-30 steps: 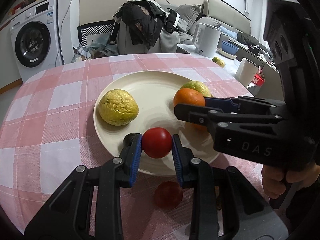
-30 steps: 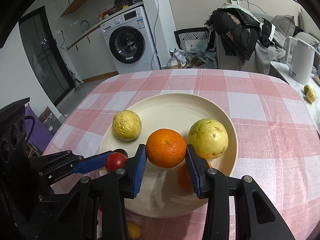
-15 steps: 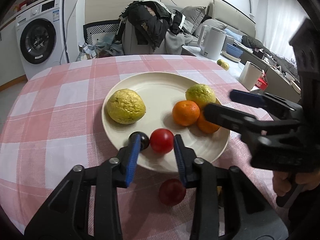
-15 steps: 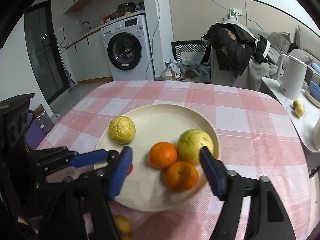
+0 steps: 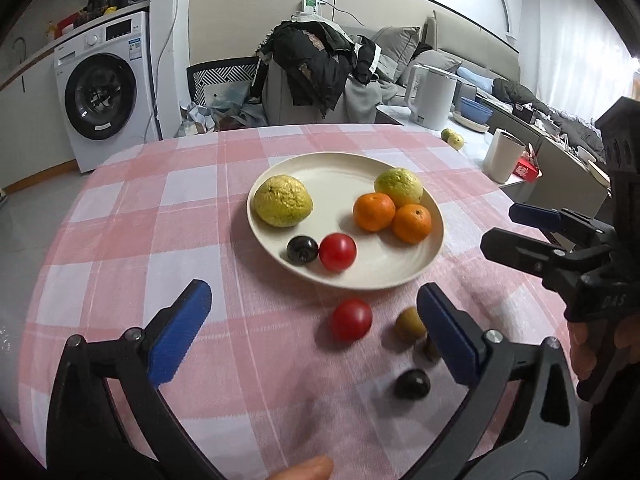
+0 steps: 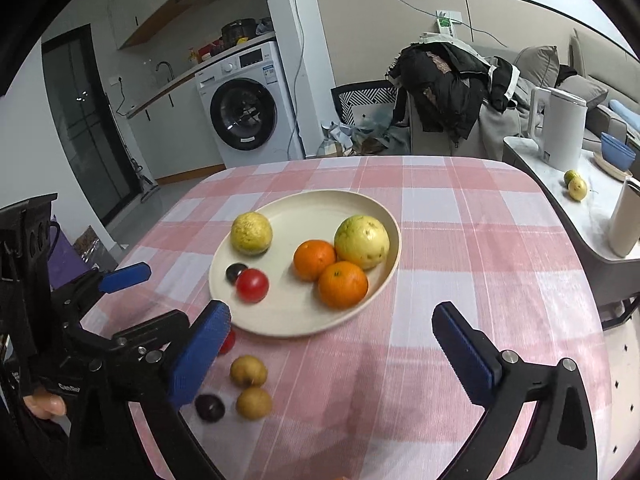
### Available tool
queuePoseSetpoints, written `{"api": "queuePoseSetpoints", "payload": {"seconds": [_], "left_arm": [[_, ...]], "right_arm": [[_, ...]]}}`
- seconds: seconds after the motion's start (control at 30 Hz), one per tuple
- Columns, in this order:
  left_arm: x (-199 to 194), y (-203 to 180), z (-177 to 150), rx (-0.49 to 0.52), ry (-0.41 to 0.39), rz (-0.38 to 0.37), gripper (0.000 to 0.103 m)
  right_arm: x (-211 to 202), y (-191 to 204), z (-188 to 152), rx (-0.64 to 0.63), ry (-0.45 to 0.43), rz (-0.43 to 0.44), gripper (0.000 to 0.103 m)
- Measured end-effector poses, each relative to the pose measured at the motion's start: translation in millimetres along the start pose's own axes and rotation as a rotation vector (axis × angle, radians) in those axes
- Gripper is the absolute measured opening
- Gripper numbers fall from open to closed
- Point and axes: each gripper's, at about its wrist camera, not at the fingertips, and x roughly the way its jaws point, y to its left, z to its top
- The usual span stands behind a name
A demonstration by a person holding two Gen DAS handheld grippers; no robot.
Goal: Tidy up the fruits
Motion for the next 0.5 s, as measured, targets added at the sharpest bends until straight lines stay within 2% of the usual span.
{"api": "queuePoseSetpoints", "payload": {"seconds": [0.2,0.5], "left_arm": [[-15,-1,-14,0.003,-0.009,0.014,0.102],[-14,1,-24,-0.003,0.016,0.001,0.102]], "right_arm": [[-4,3,-14,-0.02,0.029,-0.032,0.103],[7,9,-31,-0.087,0.108,-0.023,0.103]]}}
